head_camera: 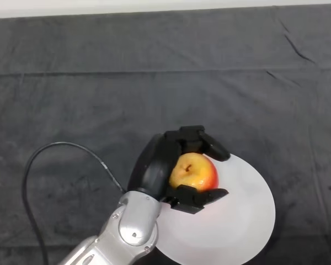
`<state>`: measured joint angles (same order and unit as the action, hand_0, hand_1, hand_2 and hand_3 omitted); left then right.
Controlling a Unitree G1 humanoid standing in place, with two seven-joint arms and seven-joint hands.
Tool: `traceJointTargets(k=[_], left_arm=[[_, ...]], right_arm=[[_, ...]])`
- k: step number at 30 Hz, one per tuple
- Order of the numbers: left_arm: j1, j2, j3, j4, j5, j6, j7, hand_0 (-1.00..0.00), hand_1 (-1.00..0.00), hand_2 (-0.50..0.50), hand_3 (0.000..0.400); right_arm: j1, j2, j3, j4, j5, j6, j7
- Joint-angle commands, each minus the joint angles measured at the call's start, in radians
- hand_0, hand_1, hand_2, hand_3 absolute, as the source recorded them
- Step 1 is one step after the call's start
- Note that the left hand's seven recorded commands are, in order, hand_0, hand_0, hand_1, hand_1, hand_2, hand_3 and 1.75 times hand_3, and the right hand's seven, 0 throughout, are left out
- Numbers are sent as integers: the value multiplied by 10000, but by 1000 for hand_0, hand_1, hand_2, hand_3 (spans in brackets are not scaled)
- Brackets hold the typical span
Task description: Move the apple to the plate
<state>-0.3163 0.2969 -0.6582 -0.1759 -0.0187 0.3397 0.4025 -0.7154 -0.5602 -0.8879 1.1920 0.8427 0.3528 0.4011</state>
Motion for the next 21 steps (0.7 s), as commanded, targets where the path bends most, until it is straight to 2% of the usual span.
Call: traceJointTargets(k=[1, 5, 6, 7, 8, 9, 17, 21], left_arm=[[-244, 246, -555, 658, -269, -71, -73, -1000, -1000, 0, 400], [-323, 344, -813, 758, -306, -17, -183, -1000, -1000, 0, 400], [-352, 377, -852, 767, -322, 22, -234, -757, -682, -37, 303], [-383, 413, -874, 765, -338, 71, -291, -573, -333, -120, 229], [-410, 450, -885, 755, -353, 121, -349, -51, 0, -25, 20], [-438, 495, -885, 730, -369, 184, -415, 0, 0, 0, 0], [-506, 870, -591, 243, -400, 691, -806, 0, 0, 0, 0], [-366, 1328, -41, -283, -466, 820, -1040, 0, 0, 0, 0]], right_arm=[[55, -94, -175, -63, 158, -55, -12], [53, -97, -176, -57, 159, -54, -10], [52, -98, -176, -55, 160, -54, -10], [52, -99, -177, -54, 160, -54, -9], [51, -99, -177, -52, 160, -54, -9], [51, -100, -177, -51, 161, -54, -8], [47, -105, -179, -40, 162, -53, -5], [46, -106, -180, -37, 163, -54, -3]])
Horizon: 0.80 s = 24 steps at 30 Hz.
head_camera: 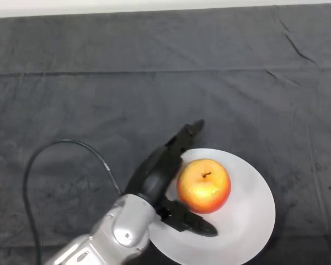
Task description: Move the apple to the plate
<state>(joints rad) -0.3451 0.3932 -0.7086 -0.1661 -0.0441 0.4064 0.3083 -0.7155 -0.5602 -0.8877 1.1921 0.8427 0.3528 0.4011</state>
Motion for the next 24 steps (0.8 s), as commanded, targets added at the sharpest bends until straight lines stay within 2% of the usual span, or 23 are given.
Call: traceJointTargets(k=[1, 7, 15, 19, 24], left_arm=[[-29, 501, 648, -532, -238, 174, -157, 0, 0, 0, 0], [462, 1401, 2182, -1678, -447, 296, -355, 0, 0, 0, 0], [1829, 2383, 5039, -3342, -783, 227, -105, 0, 0, 0, 0], [2555, 2462, 6374, -3932, -830, 110, 222, 0, 0, 0, 0], [3216, 2219, 7681, -4352, -711, -79, 708, 0, 0, 0, 0]], right_arm=[[46, -106, -182, -37, 163, -54, -3], [46, -105, -182, -36, 163, -54, -3], [47, -105, -181, -38, 162, -55, -2], [47, -105, -180, -37, 162, -56, -2], [46, -106, -180, -36, 162, -56, -2]])
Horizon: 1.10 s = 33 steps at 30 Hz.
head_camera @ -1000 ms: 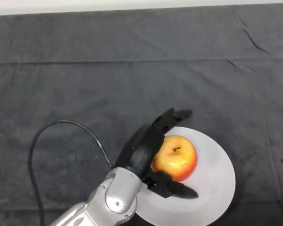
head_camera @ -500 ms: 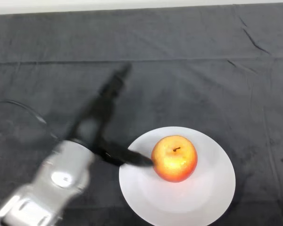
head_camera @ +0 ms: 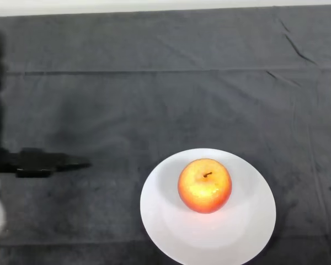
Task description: Move the apple to the plate
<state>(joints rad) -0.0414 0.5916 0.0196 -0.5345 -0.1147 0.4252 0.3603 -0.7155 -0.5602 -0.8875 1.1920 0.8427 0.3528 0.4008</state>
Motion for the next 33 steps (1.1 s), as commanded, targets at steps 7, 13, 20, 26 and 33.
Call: traceJointTargets(k=[7, 13, 20, 26, 33], left_arm=[[658, -116, 1996, -804, 1, -563, 518, 0, 0, 0, 0], [944, -566, 2994, -617, 95, -1053, 812, 0, 0, 0, 0], [1158, -989, 3977, -358, 76, -1528, 1030, 0, 0, 0, 0], [1284, -1298, 4629, 29, 79, -2021, 1185, 0, 0, 0, 0], [1330, -1505, 5166, 179, 30, -2218, 1364, 0, 0, 0, 0]], right_arm=[[45, -108, -182, -32, 162, -56, 3], [45, -109, -183, -30, 162, -56, 3], [44, -109, -183, -30, 162, -56, 4], [45, -108, -183, -30, 162, -56, 4], [45, -108, -182, -31, 162, -57, 4]])
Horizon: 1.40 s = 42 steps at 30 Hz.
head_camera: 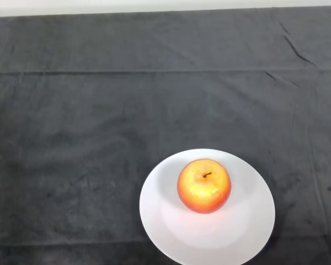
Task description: Move the apple to the plate
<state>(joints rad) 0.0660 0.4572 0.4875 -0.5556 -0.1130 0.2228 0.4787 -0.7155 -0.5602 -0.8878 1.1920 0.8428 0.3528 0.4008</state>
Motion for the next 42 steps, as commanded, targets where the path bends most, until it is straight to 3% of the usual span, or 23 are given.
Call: traceJointTargets(k=[1, 17, 29, 42], left_arm=[[274, -180, 576, 382, -11, -210, 197, 0, 0, 0, 0], [447, -406, 1974, 1149, -444, -1249, 325, 0, 0, 0, 0], [267, -658, 1868, 869, -195, -1208, 1037, 0, 0, 0, 0], [272, -600, 1743, 824, -245, -1178, 1241, 0, 0, 0, 0]], right_arm=[[45, -108, -179, -31, 161, -57, 4], [42, -112, -181, -23, 162, -57, 6], [39, -116, -182, -15, 163, -57, 9], [37, -119, -184, -7, 163, -57, 13]])
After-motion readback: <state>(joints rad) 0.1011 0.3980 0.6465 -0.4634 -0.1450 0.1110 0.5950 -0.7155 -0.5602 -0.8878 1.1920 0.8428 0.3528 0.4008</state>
